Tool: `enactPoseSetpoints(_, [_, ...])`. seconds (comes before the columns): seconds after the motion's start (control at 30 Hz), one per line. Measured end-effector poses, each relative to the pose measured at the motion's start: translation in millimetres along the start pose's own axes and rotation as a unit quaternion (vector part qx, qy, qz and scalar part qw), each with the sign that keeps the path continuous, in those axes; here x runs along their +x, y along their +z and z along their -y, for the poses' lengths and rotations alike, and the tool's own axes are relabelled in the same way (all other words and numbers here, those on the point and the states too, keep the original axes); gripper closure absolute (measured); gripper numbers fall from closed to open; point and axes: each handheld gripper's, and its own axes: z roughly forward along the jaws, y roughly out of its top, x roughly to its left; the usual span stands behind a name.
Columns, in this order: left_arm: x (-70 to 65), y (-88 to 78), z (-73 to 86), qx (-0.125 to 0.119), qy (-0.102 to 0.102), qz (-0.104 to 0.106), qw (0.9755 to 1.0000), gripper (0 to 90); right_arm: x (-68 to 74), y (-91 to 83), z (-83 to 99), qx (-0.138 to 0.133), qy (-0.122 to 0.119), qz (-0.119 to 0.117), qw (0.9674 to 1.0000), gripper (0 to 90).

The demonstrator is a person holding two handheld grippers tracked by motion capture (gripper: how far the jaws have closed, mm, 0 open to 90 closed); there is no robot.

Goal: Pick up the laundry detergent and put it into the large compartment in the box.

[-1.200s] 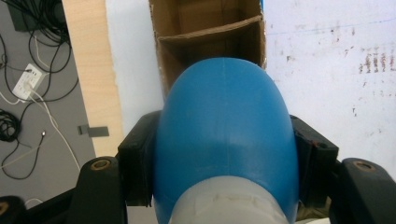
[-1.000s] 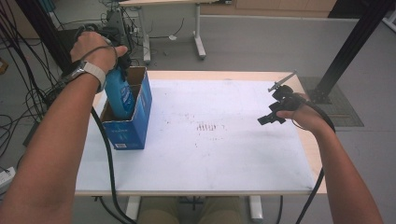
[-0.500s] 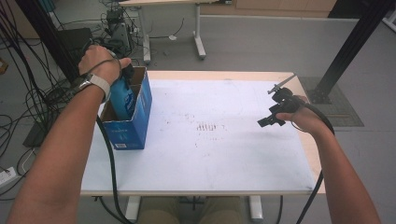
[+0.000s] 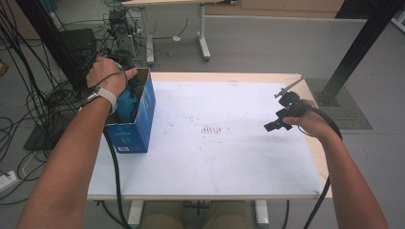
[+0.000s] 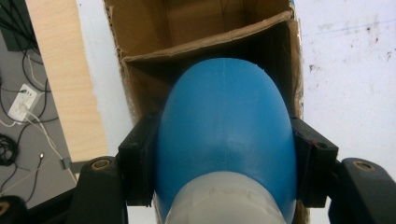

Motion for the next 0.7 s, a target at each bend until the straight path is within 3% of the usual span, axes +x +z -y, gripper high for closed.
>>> enactPoseSetpoints(0.17, [-1.6, 4.5, 1.5, -0.006, 0.004, 0.000, 1.0000, 37.5, -0.8, 0.5, 2.2, 0.002, 0.003, 0.000, 1.0000, 11.2])
enactPoseSetpoints(0.7, [-6.8, 31.6, 0.0, 0.007, 0.012, -0.007, 0.9999, 37.7, -0.5, 2.7, 2.2, 0.004, 0.004, -0.001, 1.0000, 11.2])
